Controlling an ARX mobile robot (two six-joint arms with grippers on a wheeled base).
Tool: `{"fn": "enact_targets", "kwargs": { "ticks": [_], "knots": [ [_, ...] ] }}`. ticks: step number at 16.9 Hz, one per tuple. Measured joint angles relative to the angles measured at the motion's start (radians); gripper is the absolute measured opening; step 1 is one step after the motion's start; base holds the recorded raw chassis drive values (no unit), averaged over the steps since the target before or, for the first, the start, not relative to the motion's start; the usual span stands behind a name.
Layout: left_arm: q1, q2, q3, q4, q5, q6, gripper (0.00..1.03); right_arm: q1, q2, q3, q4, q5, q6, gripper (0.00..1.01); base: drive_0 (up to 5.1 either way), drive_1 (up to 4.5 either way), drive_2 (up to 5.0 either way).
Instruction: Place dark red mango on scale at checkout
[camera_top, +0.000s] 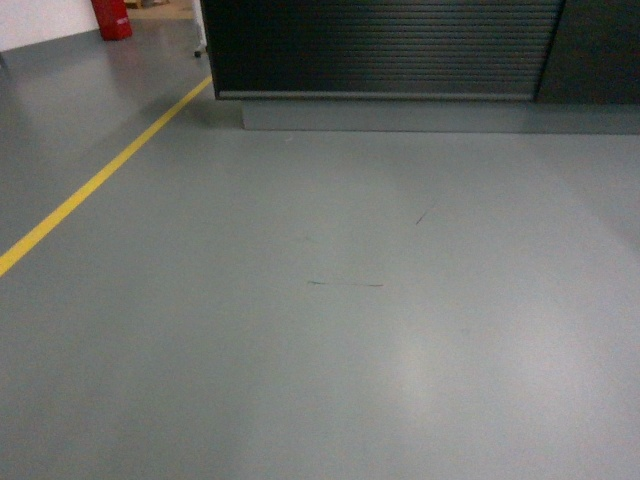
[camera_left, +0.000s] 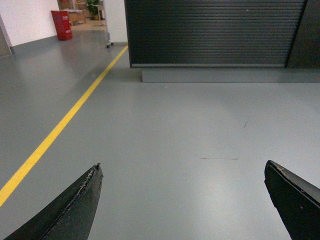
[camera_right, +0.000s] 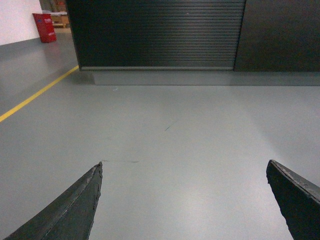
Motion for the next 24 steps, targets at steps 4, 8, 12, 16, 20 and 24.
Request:
{"fn": "enact_targets", "kwargs": {
  "ticks": [4,8,12,16,20,24],
  "knots": [
    [0.000,0.000,0.000,0.000,0.000,0.000,0.98,0.000,0.000,0.000,0.000,0.000,0.000,0.98,0.0,0.00,0.0],
    [0.000,0.000,0.000,0.000,0.000,0.000,0.98,0.000,0.000,0.000,0.000,0.000,0.000,0.98,0.0,0.00,0.0],
    [0.000,0.000,0.000,0.000,0.000,0.000,0.98,0.000,0.000,0.000,0.000,0.000,0.000,0.98,0.0,0.00,0.0],
    [0.000,0.000,0.000,0.000,0.000,0.000,0.98,0.000,0.000,0.000,0.000,0.000,0.000,0.98,0.0,0.00,0.0],
    [0.000,0.000,0.000,0.000,0.000,0.000,0.98,0.000,0.000,0.000,0.000,0.000,0.000,0.98,0.0,0.00,0.0],
    [0.000,0.000,0.000,0.000,0.000,0.000,0.98,0.000,0.000,0.000,0.000,0.000,0.000,0.98,0.0,0.00,0.0]
  ]
}}
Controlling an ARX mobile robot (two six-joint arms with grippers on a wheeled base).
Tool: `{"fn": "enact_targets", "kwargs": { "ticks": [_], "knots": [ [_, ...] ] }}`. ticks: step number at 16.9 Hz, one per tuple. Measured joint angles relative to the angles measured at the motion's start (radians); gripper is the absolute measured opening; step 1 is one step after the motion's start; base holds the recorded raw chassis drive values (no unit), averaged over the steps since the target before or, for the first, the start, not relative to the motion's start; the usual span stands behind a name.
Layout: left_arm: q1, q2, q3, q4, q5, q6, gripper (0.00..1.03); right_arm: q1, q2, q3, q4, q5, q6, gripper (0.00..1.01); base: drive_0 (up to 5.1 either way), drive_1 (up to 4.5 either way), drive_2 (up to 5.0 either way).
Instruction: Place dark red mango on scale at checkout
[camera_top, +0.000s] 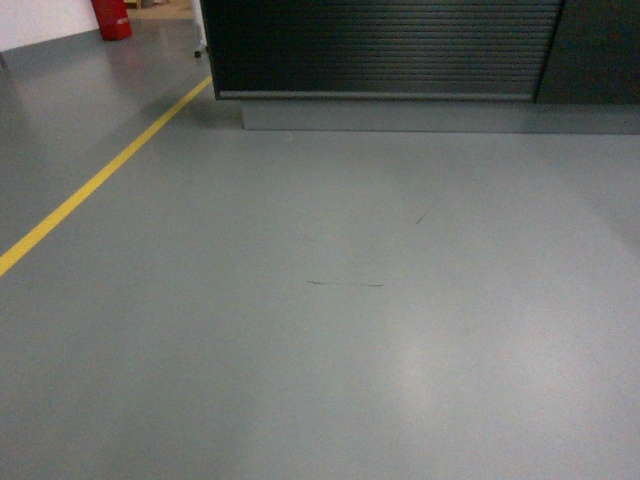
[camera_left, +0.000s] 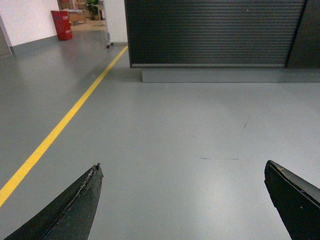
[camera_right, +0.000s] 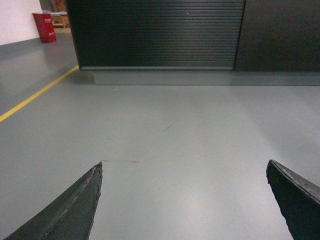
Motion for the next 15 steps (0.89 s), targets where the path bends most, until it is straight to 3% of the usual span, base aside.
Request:
{"fn": "enact_targets", "kwargs": {
  "ticks": [4,15],
  "knots": [
    [0.000,0.000,0.000,0.000,0.000,0.000,0.98,0.000,0.000,0.000,0.000,0.000,0.000,0.98,-0.1,1.66,-1.9],
    [0.000,0.000,0.000,-0.001,0.000,0.000,0.98,0.000,0.000,0.000,0.000,0.000,0.000,0.98,-0.1,3.93,-4.1]
  ]
}}
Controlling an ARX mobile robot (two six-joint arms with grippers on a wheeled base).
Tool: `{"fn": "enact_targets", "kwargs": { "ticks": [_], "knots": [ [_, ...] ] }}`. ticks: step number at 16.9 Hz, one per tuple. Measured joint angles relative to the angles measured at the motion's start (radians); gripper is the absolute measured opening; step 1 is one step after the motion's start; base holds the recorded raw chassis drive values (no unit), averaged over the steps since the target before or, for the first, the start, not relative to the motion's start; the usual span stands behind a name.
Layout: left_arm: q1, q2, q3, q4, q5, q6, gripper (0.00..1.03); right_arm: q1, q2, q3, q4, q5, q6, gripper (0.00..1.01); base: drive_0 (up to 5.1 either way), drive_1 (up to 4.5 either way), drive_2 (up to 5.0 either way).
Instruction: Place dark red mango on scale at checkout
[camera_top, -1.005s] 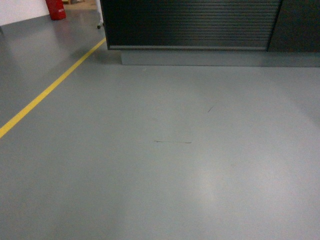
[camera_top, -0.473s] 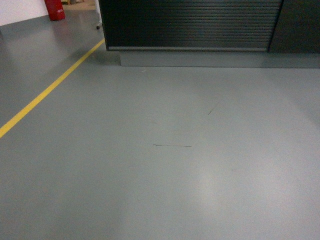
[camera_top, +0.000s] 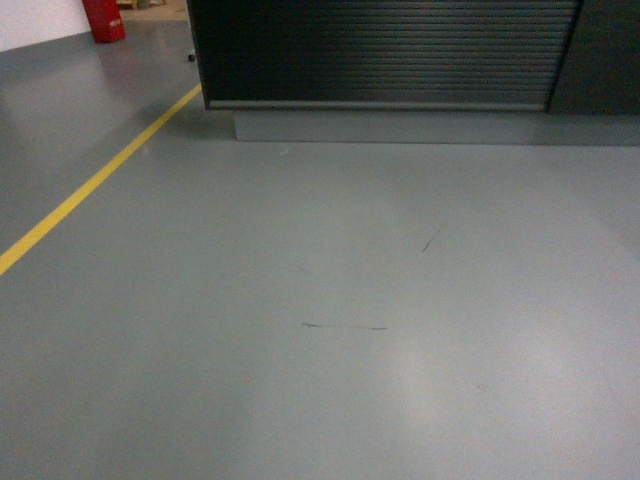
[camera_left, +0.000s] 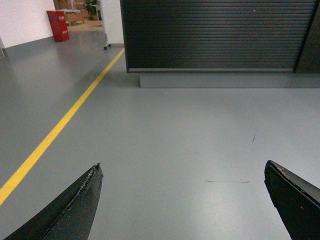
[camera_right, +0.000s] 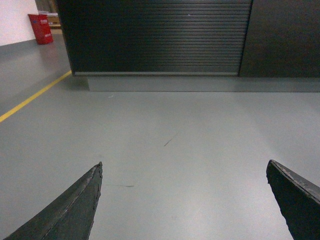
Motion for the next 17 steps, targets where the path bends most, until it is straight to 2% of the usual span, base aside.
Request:
{"fn": "enact_targets", "kwargs": {
  "ticks": [17],
  "knots": [
    [0.000,0.000,0.000,0.001,0.000,0.000,0.98,0.000,0.000,0.000,-0.002,0.000,0.000,0.98,-0.1,3.66,-3.8]
  ]
}}
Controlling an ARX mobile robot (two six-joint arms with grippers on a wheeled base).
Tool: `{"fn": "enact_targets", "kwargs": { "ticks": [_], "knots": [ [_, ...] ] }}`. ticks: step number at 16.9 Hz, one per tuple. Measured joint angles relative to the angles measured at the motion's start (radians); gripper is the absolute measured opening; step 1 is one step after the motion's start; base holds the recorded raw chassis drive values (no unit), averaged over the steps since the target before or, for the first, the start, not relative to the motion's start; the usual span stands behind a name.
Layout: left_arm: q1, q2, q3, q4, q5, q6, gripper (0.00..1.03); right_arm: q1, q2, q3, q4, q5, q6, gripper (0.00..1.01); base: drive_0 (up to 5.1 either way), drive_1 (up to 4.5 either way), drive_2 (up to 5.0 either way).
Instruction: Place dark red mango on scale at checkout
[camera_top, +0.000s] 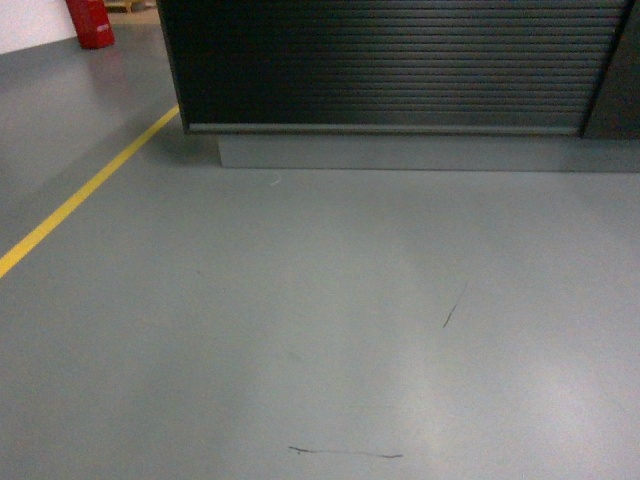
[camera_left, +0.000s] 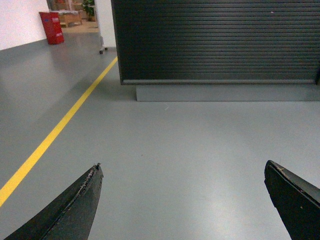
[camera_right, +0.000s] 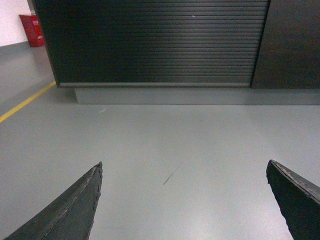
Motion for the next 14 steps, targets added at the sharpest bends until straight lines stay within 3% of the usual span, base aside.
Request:
{"fn": "enact_targets", "kwargs": {
  "ticks": [14],
  "knots": [
    [0.000,0.000,0.000,0.000,0.000,0.000,0.98,0.000,0.000,0.000,0.002,0.000,0.000,0.98,0.0,3.67,-3.7]
  ]
}}
